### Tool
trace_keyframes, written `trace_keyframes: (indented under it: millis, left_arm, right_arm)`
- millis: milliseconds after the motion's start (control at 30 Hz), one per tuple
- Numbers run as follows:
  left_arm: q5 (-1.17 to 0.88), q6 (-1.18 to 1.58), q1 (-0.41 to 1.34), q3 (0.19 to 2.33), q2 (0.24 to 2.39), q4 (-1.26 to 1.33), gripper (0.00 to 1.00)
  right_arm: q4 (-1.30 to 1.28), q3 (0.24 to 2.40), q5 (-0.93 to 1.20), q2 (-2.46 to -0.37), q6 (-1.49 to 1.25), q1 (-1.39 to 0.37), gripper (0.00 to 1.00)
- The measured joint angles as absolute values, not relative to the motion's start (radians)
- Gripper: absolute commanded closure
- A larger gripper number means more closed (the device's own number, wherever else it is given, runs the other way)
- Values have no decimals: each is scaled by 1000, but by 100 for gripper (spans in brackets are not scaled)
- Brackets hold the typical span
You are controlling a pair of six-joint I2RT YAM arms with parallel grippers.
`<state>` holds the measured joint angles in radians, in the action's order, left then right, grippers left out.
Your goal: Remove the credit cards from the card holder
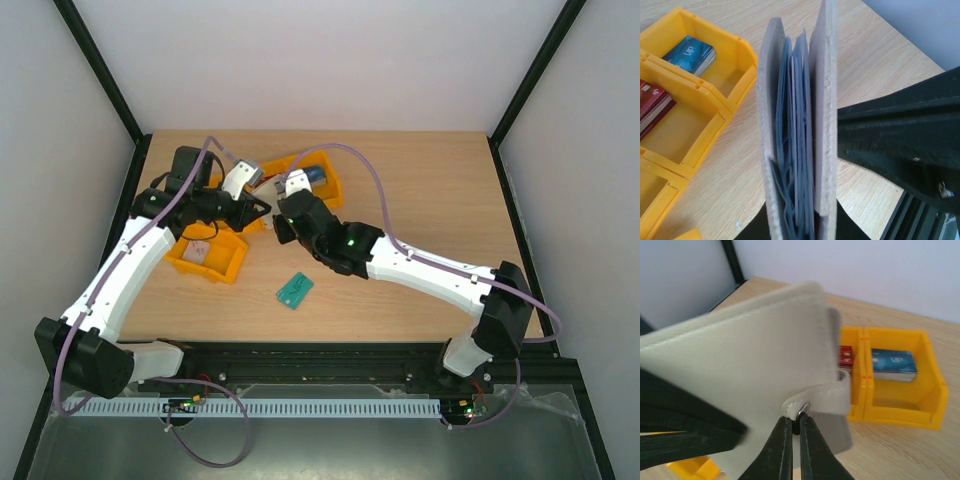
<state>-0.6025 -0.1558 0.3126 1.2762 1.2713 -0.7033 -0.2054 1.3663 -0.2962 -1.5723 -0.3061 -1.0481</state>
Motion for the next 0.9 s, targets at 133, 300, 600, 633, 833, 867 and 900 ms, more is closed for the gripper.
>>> trace_keyframes:
  millis: [133,300,600,633,833,867,900]
  left_arm:
    - [-603,-157,309,1276,1271,-707,98]
    - [-626,-173,310,1276,1271,-719,98]
    - [-680,-236,316,1273,1268,-757,98]
    - [-690,-250,316,1273,1268,-769,98]
    - [-722,-356,319,1297,1267,-871,98]
    - [-733,-381,323,1311,1267,-897,98]
    - [-742,-404,324,1323,1267,-914,98]
  right_arm:
    - [-226,1367,-375,-1583,-324,-1046,98]
    - [-253,1358,-448,-1576,-331,-1000,98]
    - [-278,1194,-249,-1363,-270,-712,70]
    - [-276,1174,-175,-1330,-245,-692,62]
    - [-241,1114,332,-1188,-145,-628,52]
    - [-226,1114,403,-1188,-140,-625,52]
    - [-218,1116,473,-1193,-136,-622,52]
